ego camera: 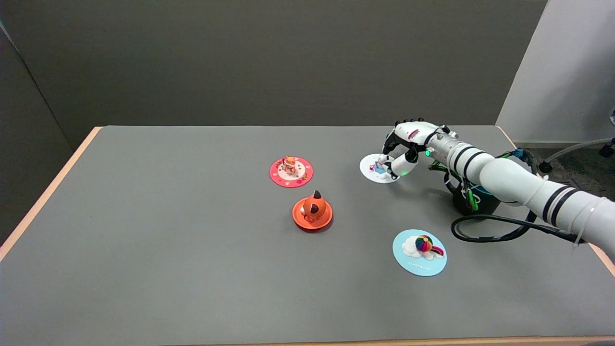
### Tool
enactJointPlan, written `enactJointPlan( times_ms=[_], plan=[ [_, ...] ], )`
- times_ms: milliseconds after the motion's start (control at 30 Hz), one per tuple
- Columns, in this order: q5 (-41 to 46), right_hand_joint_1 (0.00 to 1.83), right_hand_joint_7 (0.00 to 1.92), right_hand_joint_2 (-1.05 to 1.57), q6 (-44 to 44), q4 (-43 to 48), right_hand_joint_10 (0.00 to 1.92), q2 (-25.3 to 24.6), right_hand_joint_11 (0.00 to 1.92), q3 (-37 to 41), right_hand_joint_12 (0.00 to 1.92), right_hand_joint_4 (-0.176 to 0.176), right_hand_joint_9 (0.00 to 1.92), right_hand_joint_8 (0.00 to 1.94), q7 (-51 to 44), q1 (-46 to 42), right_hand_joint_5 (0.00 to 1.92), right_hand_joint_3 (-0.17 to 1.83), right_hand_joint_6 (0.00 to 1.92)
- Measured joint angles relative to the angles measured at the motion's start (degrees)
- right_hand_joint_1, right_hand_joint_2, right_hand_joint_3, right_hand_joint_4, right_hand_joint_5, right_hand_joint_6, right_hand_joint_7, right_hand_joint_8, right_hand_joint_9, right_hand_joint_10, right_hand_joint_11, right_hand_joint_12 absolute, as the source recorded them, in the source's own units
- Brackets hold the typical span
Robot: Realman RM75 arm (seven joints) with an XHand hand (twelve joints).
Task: Pick up the white cup lid.
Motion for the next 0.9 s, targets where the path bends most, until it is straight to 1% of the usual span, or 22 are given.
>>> enactJointPlan(
  times_ms=[167, 300, 633, 900],
  plan=[
    [0.3, 0.88, 0.74, 0.61, -0.1, -0.3, 0.19, 0.0, 0.33, 0.0, 0.21, -0.123, 0.57, 0.3, 0.1, 0.0, 0.78, 0.92, 0.3],
    [0.3, 0.88, 0.74, 0.61, -0.2, -0.6, 0.18, 0.0, 0.33, 0.0, 0.21, -0.115, 0.57, 0.3, 0.1, 0.0, 0.8, 0.91, 0.35],
    [0.3, 0.88, 0.74, 0.61, -0.2, -1.1, 0.18, -0.1, 0.33, -0.5, 0.2, -0.113, 0.57, 0.31, 0.2, 0.2, 0.81, 0.91, 0.39],
    [0.2, 0.88, 0.72, 0.61, -0.3, -0.9, 0.18, -0.5, 0.33, -1.1, 0.2, -0.096, 0.57, 0.34, 0.2, 0.5, 0.81, 0.89, 0.46]
  ],
)
